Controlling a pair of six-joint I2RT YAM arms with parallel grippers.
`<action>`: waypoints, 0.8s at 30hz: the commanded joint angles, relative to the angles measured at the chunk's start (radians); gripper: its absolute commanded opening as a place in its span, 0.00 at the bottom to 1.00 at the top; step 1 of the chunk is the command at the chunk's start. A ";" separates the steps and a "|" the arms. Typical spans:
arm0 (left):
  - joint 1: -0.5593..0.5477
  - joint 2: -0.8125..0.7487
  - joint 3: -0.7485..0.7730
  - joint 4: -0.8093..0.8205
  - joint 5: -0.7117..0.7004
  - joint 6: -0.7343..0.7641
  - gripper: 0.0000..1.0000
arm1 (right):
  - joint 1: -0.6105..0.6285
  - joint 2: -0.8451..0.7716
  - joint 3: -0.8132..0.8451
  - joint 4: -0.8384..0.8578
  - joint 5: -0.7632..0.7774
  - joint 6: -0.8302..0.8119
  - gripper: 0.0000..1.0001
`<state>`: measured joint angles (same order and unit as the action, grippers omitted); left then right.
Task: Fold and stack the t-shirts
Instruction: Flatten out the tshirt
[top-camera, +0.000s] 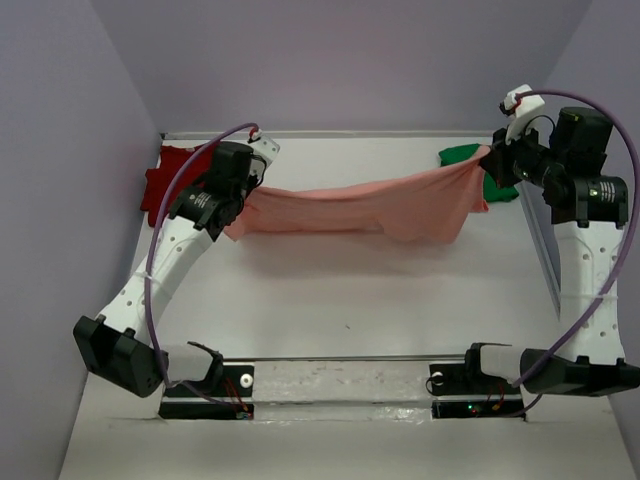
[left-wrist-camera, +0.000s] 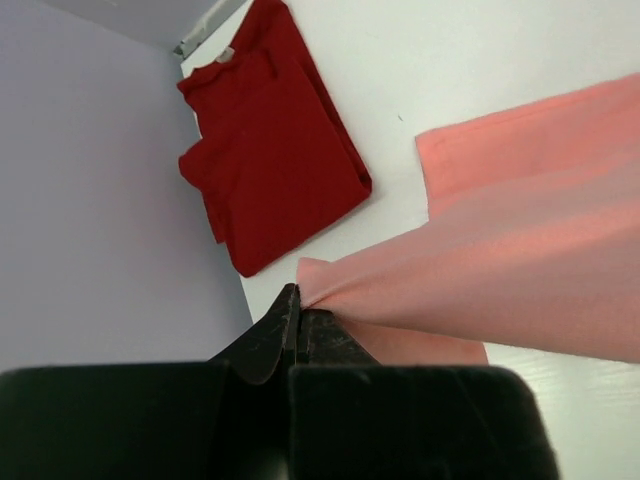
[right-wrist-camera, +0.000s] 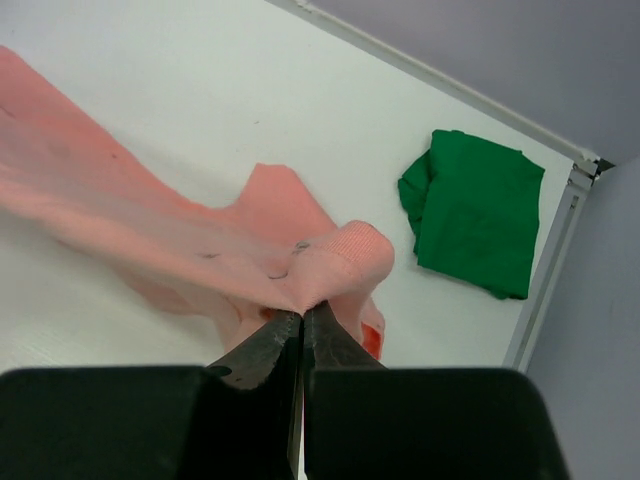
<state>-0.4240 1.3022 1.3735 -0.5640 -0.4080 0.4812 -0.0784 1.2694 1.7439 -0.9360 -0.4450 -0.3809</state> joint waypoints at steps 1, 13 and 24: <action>-0.001 -0.058 -0.001 -0.016 0.020 -0.030 0.00 | -0.004 -0.070 -0.012 0.011 0.005 0.023 0.00; 0.010 -0.139 0.237 -0.008 0.029 -0.041 0.00 | -0.004 -0.185 0.066 0.037 0.029 0.068 0.00; 0.142 -0.316 0.184 -0.089 0.354 -0.041 0.00 | -0.060 -0.314 0.008 0.016 0.008 0.071 0.00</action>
<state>-0.3225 1.0565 1.6005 -0.6323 -0.1734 0.4328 -0.1123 0.9882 1.7687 -0.9569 -0.4305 -0.3176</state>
